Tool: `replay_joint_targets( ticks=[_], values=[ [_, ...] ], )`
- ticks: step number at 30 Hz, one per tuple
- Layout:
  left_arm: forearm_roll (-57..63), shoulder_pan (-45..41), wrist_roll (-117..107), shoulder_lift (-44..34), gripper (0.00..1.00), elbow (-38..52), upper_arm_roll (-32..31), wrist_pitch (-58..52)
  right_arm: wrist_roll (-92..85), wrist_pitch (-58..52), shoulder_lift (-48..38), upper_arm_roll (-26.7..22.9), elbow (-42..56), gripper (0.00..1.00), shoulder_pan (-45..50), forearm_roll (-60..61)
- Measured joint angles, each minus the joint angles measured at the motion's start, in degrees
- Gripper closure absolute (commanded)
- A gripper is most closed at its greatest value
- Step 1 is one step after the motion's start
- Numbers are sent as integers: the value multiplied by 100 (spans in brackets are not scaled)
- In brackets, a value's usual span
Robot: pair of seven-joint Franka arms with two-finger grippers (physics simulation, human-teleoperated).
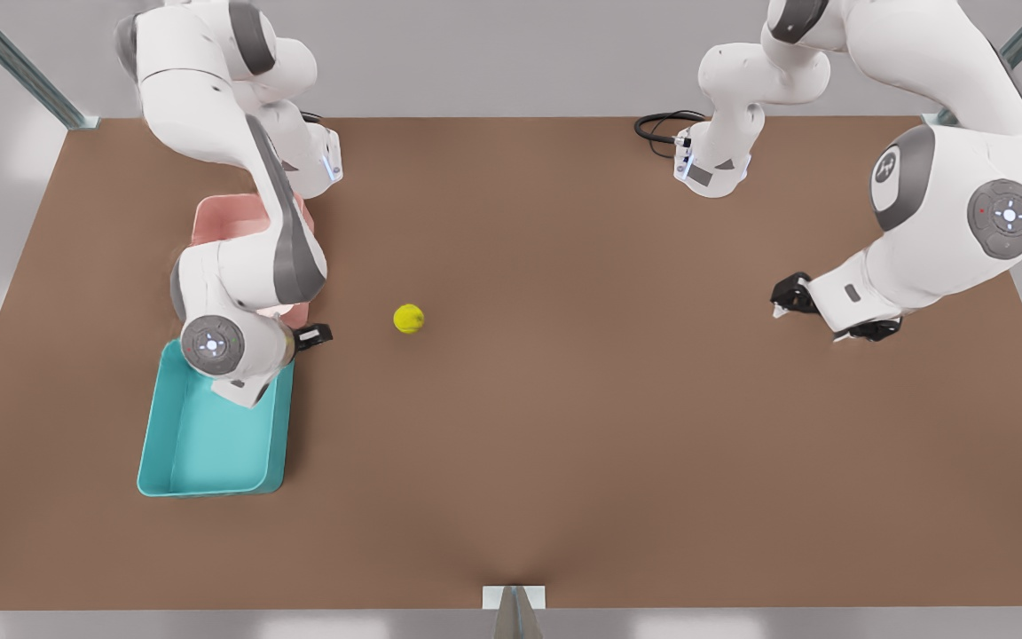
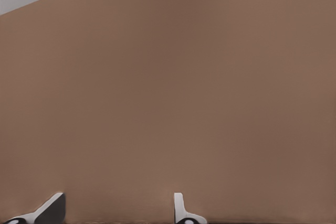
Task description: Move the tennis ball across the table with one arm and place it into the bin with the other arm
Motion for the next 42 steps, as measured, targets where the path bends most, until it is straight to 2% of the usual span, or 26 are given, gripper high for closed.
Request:
replay_joint_targets(
  ticks=[2, 5, 13, 21, 29, 42],
  values=[
    [-3, 16, -404, 0, 0, -2, 3, -200, 415, 463, 307, 1, -101, 0, 553, 75],
    [-2, 111, -893, 0, 0, -14, 5, -414, 1034, 1323, 383, 7, -748, 0, 1007, 146],
    [-1, 252, -1742, 108, 0, -76, 5, -748, 2299, 3839, -642, 52, -3570, 0, 1465, 276],
    [-3, 263, -2249, 129, 0, -80, 5, -844, 3197, 5502, -995, 52, -5079, 0, 1786, 258],
    [-3, 288, -2571, 125, 0, -79, 5, -896, 3773, 6246, -859, 51, -5256, 0, 1794, 237],
    [-3, 288, -2867, 124, 0, -77, 5, -912, 4289, 6660, -552, 51, -5378, 0, 1834, 202]
  ],
)
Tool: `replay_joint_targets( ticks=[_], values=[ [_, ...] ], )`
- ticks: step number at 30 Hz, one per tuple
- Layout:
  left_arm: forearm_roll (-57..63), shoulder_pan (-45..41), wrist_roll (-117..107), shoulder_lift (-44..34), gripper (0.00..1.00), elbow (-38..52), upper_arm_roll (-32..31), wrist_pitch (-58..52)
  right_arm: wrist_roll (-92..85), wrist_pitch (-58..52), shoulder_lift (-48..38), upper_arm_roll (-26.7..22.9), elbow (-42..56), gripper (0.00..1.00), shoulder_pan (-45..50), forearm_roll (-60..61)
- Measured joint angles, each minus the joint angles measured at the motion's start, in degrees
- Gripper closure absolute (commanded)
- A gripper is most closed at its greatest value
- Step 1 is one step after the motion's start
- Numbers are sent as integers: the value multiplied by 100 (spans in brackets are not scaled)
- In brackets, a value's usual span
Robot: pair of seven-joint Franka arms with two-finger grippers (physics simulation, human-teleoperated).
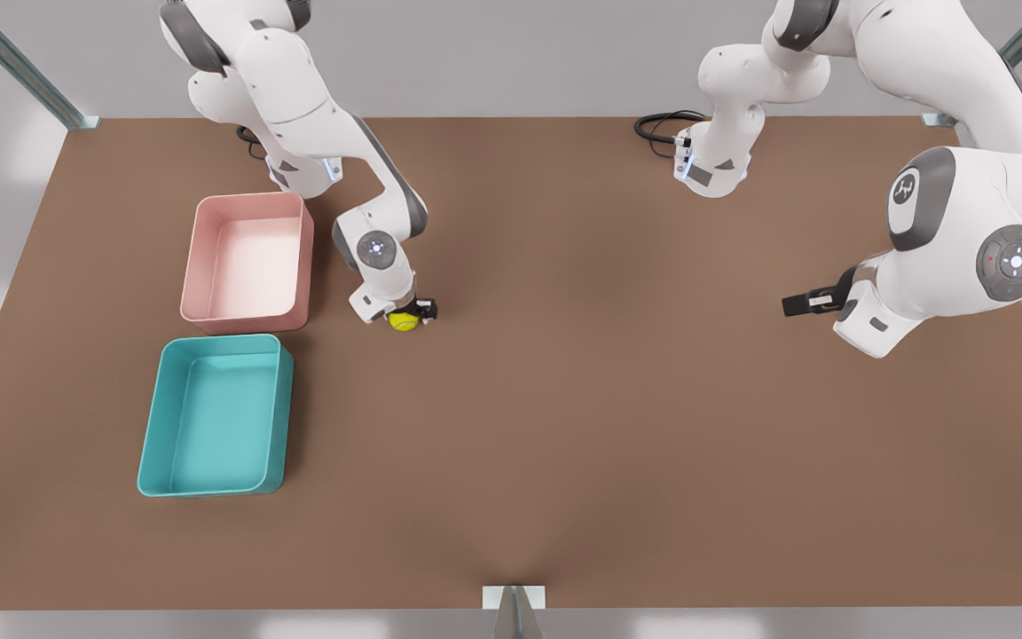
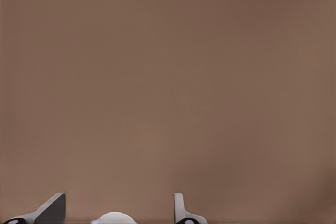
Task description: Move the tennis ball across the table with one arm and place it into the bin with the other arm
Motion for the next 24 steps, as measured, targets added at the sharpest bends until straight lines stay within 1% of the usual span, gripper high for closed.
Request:
replay_joint_targets(
  ticks=[7, 9, 10, 12, 13, 14, 19, 22, 24],
  values=[
    [0, 0, -90, 2, 0, 4, 0, -2, 154, 122, 65, 0, -45, 0, 22, -1],
    [0, 0, -110, 4, 0, -1, 0, -2, 186, 138, 68, 0, -57, 10, 22, -1],
    [0, 0, -119, 3, 0, -2, 0, -2, 197, 144, 80, 0, -59, 20, 18, 1],
    [0, 0, -136, 2, 0, 1, 0, -2, 211, 159, 84, 1, -61, 35, 10, 10],
    [0, 0, -144, 2, 0, -1, 0, -2, 211, 169, 76, 1, -62, 39, 7, 19],
    [0, 1, -151, 1, 0, -2, -1, -2, 209, 178, 63, 2, -62, 41, -2, 28],
    [0, -4, -182, -1, 0, 4, -8, -2, 162, 137, -265, -20, 29, 41, -159, 50],
    [0, -15, -197, -1, 0, 6, -9, -2, -58, -199, -456, -64, 495, 41, -693, 55],
    [0, -17, -206, 0, 0, 6, -9, -2, -307, -504, -479, -75, 868, 41, -1252, -93]
  ],
)
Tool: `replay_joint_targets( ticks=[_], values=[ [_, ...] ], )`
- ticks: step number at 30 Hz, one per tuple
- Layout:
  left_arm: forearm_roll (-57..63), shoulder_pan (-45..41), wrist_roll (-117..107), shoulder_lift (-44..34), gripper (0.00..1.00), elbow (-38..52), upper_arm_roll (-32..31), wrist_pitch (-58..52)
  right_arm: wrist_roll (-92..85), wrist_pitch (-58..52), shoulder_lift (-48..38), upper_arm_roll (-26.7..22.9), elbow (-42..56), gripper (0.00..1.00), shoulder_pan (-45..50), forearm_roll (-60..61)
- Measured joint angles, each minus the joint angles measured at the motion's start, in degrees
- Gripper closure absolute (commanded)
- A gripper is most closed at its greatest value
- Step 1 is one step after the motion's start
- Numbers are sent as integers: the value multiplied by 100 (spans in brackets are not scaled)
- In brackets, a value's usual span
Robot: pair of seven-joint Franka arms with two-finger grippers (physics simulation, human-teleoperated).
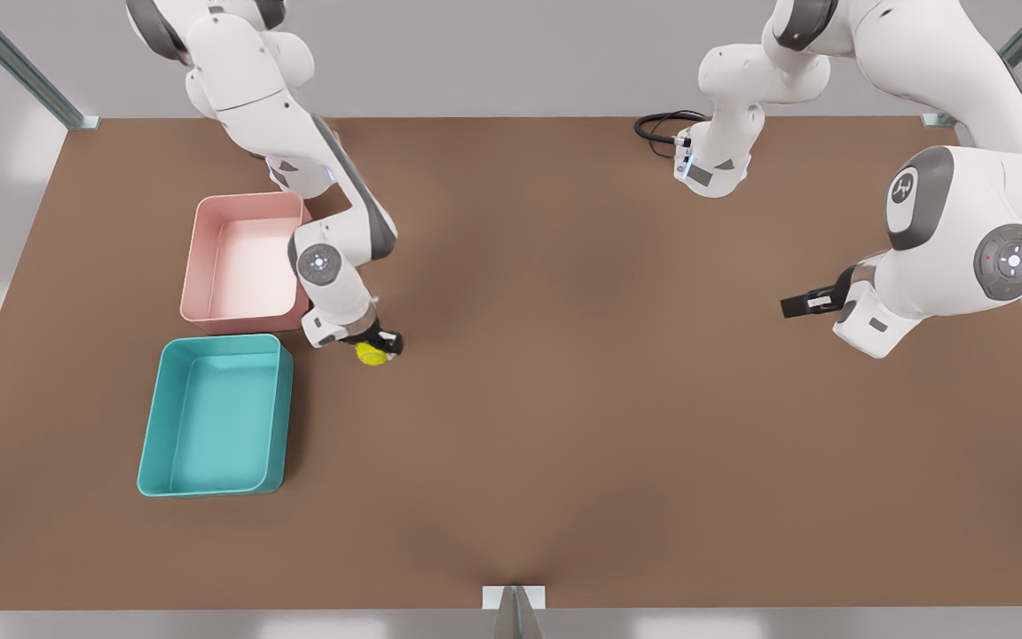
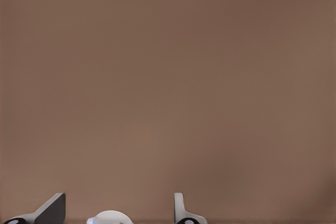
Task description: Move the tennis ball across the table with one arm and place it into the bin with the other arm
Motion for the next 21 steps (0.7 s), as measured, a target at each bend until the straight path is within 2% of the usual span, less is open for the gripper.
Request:
replay_joint_targets(
  ticks=[6, 10, 11, 12, 17, 19, 21],
  values=[
    [0, 0, -21, 3, 0, 0, 0, 0, -992, -1024, 110, -12, 919, 41, -1699, -453],
    [0, 0, -31, 4, 0, 0, 0, 0, -1670, -1373, 371, -83, 1232, 41, -2230, -732],
    [0, 0, -34, 6, 0, 0, 0, 0, -1824, -1430, 479, -87, 1344, 35, -2317, -784],
    [1, 0, -36, 5, 0, 2, 0, 0, -1946, -1483, 556, -90, 1413, 0, -2374, -853],
    [7, 15, -45, 8, 0, 3, 0, -2, -2468, -1668, 655, -84, 1566, 0, -2430, -986],
    [7, 37, -48, 8, 0, 1, 0, -11, -2644, -2164, 790, -64, 2331, 0, -2402, -769],
    [4, 37, -51, 8, 0, 5, 0, -15, -2808, -3173, 1101, -58, 3631, 0, -2347, -636]
  ],
)
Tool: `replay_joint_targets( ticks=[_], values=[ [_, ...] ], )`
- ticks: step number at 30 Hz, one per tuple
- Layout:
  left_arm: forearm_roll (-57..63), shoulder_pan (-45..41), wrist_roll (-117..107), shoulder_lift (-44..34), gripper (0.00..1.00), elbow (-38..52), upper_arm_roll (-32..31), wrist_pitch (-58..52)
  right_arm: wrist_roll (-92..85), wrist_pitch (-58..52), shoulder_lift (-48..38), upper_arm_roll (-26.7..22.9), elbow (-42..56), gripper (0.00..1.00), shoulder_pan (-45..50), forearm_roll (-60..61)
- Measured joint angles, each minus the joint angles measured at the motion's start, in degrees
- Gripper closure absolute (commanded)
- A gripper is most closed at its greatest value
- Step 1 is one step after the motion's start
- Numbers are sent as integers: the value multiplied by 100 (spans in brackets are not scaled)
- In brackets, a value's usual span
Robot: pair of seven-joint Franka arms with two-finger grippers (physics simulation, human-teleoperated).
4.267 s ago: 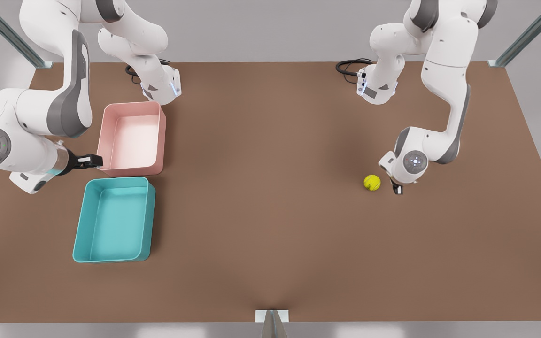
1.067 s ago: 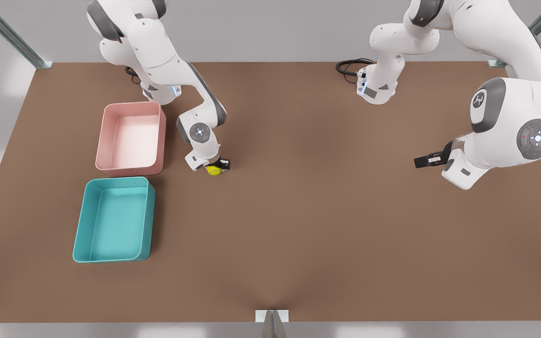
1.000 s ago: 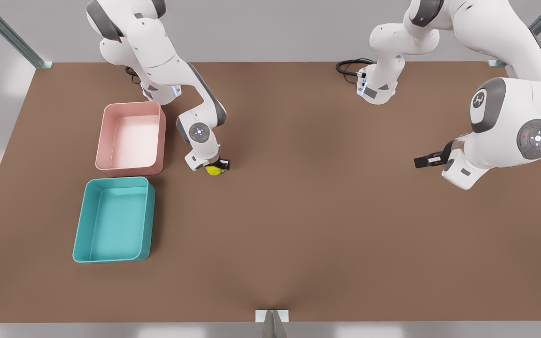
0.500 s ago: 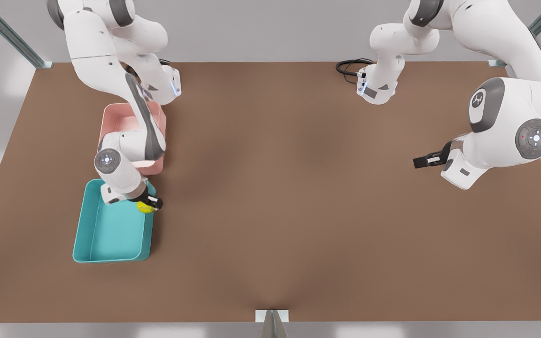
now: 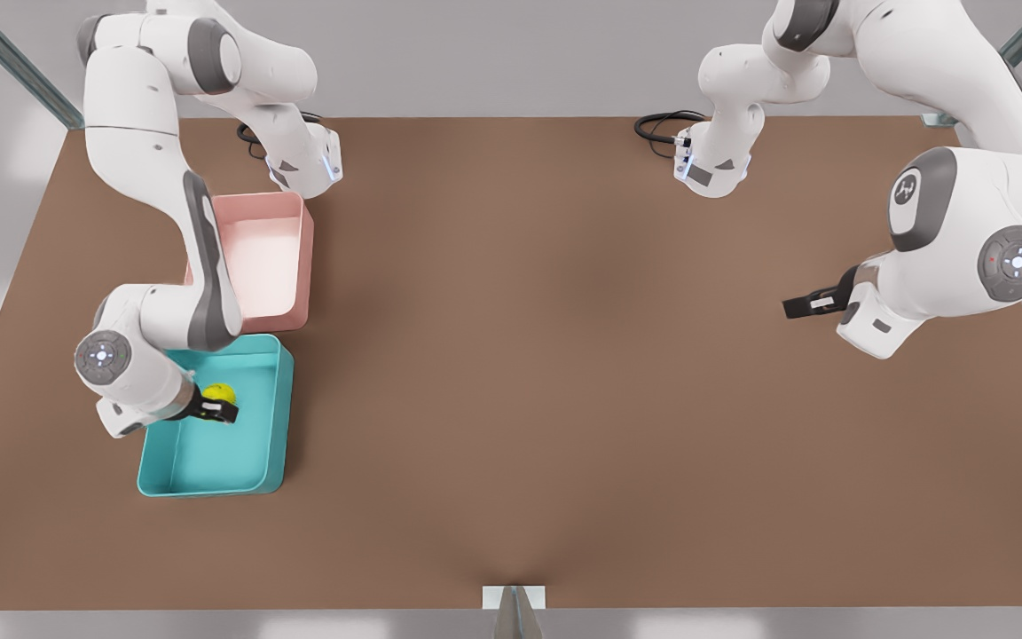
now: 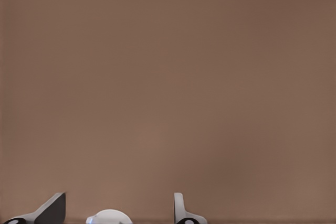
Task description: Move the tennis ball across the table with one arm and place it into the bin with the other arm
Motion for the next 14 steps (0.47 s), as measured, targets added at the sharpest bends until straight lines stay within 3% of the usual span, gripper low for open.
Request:
replay_joint_targets(
  ticks=[3, 5, 9, 14],
  values=[
    [6, -24, -5, 0, 0, 19, 0, 6, -207, -1390, -57, -33, 1273, 0, 191, -104],
    [2, -41, -10, 0, 0, 13, -4, 29, -326, -2090, -418, -3, 1536, 0, 325, -286],
    [-9, -54, -16, 0, 0, -5, -17, 58, -522, -2911, -1953, 237, 446, 0, -90, -316],
    [-114, -19, -26, -3, 0, 30, -21, 70, -710, -3246, -2314, 291, 74, 0, -146, -239]
  ],
)
